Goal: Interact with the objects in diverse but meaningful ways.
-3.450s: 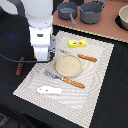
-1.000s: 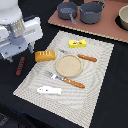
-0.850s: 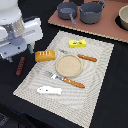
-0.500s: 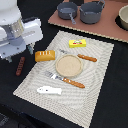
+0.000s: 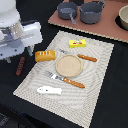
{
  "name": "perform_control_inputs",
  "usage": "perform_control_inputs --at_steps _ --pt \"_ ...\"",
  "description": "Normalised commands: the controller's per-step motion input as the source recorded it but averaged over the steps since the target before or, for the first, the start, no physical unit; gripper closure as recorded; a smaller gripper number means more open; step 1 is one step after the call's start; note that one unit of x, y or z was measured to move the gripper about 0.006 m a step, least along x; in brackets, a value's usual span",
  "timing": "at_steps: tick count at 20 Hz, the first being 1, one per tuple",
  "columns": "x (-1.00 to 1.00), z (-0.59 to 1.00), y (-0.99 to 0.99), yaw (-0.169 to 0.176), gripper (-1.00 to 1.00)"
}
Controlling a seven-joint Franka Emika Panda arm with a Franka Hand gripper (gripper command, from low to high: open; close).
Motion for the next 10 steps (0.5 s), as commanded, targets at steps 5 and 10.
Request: perform_control_inputs --at_steps 5,10 --pt "0.0 -0.13 -0.16 -0.132 -1.0" --pt "-0.01 -0.26 -0.13 -0.096 -1.0"
